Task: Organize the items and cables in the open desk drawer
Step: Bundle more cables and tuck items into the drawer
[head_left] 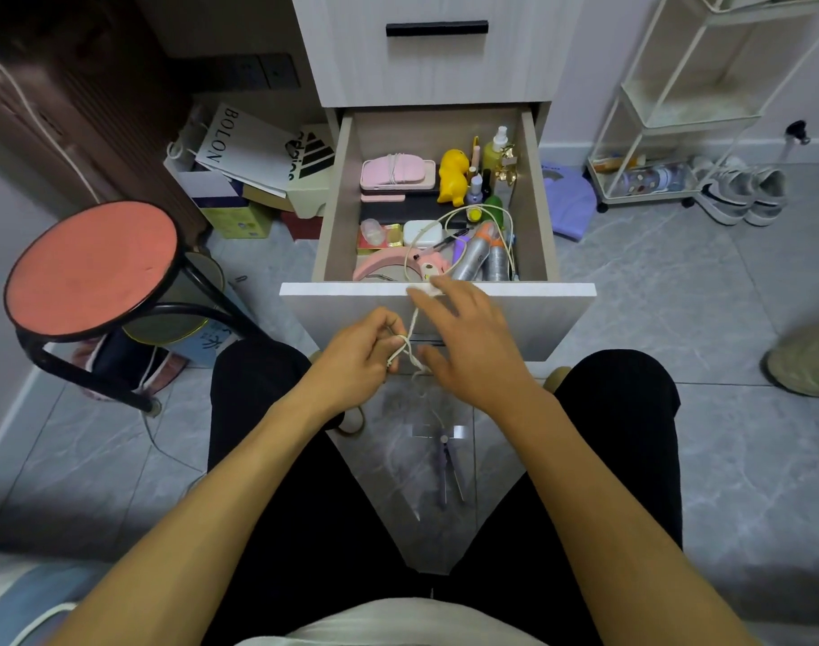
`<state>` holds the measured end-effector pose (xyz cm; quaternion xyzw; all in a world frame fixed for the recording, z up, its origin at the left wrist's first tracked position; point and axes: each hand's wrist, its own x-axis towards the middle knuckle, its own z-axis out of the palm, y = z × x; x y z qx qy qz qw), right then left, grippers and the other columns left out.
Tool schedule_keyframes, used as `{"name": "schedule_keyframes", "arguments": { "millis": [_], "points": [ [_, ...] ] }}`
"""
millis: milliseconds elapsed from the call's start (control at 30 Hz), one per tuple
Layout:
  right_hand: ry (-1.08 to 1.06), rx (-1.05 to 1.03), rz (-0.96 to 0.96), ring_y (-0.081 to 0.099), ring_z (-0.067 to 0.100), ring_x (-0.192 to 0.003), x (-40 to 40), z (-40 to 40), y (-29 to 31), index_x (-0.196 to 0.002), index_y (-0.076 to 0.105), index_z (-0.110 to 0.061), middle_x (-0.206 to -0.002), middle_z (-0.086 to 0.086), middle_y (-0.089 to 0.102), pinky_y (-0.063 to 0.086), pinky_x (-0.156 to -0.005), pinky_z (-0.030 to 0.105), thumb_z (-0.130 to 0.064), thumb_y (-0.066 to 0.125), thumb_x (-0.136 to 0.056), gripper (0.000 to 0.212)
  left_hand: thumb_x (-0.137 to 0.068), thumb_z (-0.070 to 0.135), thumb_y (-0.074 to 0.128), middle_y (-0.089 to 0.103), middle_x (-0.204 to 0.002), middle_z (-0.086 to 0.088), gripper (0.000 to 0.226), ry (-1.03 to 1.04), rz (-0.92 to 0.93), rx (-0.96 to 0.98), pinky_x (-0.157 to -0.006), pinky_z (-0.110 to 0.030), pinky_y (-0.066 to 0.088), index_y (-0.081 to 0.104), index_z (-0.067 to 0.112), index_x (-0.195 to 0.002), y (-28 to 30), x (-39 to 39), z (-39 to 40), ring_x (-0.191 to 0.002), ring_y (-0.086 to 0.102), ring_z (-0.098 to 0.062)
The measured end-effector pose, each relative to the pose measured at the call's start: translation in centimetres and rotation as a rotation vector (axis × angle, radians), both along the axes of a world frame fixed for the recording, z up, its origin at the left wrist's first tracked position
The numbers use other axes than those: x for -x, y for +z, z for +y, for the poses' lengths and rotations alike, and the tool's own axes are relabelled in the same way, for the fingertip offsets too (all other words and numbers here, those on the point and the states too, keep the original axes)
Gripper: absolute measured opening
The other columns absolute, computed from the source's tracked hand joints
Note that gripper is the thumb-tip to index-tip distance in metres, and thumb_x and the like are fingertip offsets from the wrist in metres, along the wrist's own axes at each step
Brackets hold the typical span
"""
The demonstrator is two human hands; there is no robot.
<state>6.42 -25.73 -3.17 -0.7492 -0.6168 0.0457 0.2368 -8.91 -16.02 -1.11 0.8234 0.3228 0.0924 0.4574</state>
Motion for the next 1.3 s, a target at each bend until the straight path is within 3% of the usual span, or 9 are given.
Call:
{"name": "schedule_keyframes", "arguments": {
  "millis": [100,267,433,567,633,733,933,1100,1300],
  "points": [
    [0.135,0.001,-0.036,0.056,0.03,-0.103,0.0,0.4,0.1,-0.102,0.069,-0.017,-0.104,0.006,0.065,0.038,-0.092,0.042,-0.032,0.051,-0.086,0.028,-0.101,0.017,0.047,0.058,-0.062,0.011,0.016,0.012,-0.028,0.0,-0.072,-0.046,0.052,0.051,0.026,-0.088,-0.1,0.4,0.0,-0.061,0.054,-0.009],
    [0.074,0.059,0.305,0.052,0.018,-0.061,-0.2,0.3,-0.4,-0.074,0.062,-0.021,-0.064,-0.005,0.057,0.043,-0.056,0.036,-0.029,0.05,-0.096,0.026,-0.099,0.023,0.049,0.06,-0.07,0.014,0.017,0.109,-0.073,0.067,-0.071,-0.049,0.048,0.054,0.033,-0.086,-0.5,0.4,0.1,-0.068,0.056,-0.013],
    [-0.188,-0.131,0.578,0.057,0.018,-0.06,0.8,0.3,-1.0,-0.077,0.069,-0.011,-0.062,0.003,0.062,0.047,-0.059,0.039,-0.022,0.055,-0.095,0.026,-0.102,0.004,0.043,0.068,-0.087,-0.008,0.021,0.273,-0.317,0.452,-0.081,-0.039,0.057,0.056,0.014,-0.088,0.0,-0.9,-0.3,-0.086,0.068,-0.024],
    [-0.216,-0.201,0.713,0.061,0.008,-0.062,1.6,0.3,-0.4,-0.079,0.071,-0.012,-0.064,-0.006,0.066,0.05,-0.06,0.024,-0.016,0.057,-0.095,0.021,-0.102,0.003,0.041,0.062,-0.068,-0.005,0.023,0.375,-0.433,0.648,-0.069,-0.033,0.055,0.055,0.008,-0.084,-0.4,-1.4,-0.2,-0.063,0.064,-0.016],
    [-0.246,-0.13,0.782,0.063,0.009,-0.062,1.8,0.5,-0.5,-0.081,0.074,-0.014,-0.064,-0.009,0.066,0.055,-0.064,0.031,-0.016,0.059,-0.093,0.019,-0.1,0.005,0.048,0.06,-0.068,-0.002,0.023,0.32,-0.364,0.547,-0.07,-0.031,0.052,0.059,0.014,-0.083,-0.7,-1.0,0.1,-0.063,0.059,-0.014],
    [-0.315,-0.034,0.754,0.061,0.018,-0.061,1.8,0.2,-1.2,-0.077,0.075,-0.014,-0.063,0.0,0.066,0.053,-0.063,0.038,-0.02,0.061,-0.09,0.02,-0.096,0.005,0.055,0.06,-0.07,0.009,0.024,0.177,-0.194,0.175,-0.068,-0.021,0.048,0.061,0.024,-0.083,-1.1,-0.6,0.0,-0.066,0.056,-0.006],
    [-0.436,-0.017,0.793,0.059,0.023,-0.063,2.5,-0.1,-2.4,-0.072,0.072,-0.005,-0.067,0.015,0.066,0.049,-0.063,0.036,-0.019,0.062,-0.089,0.025,-0.095,0.015,0.053,0.056,-0.077,0.009,0.015,-0.092,-0.026,-0.394,-0.066,-0.042,0.05,0.054,0.027,-0.086,-1.3,0.3,0.5,-0.073,0.053,-0.015],
    [-0.509,0.001,0.791,0.054,0.023,-0.058,2.9,0.2,-2.3,-0.069,0.069,-0.001,-0.066,0.017,0.064,0.045,-0.059,0.033,-0.02,0.06,-0.087,0.028,-0.092,0.011,0.055,0.063,-0.077,0.007,0.014,0.01,-0.074,-0.302,-0.069,-0.042,0.051,0.06,0.023,-0.087,-1.2,0.2,0.2,-0.076,0.057,-0.016],
    [-0.535,0.04,0.805,0.056,0.027,-0.058,3.2,0.7,-2.2,-0.077,0.069,0.004,-0.074,0.02,0.067,0.05,-0.058,0.036,-0.02,0.058,-0.087,0.028,-0.09,0.017,0.053,0.065,-0.085,0.005,0.011,-0.057,-0.065,-0.523,-0.067,-0.042,0.053,0.064,0.018,-0.09,-1.4,0.7,-0.5,-0.079,0.059,-0.017]
  ]
}}
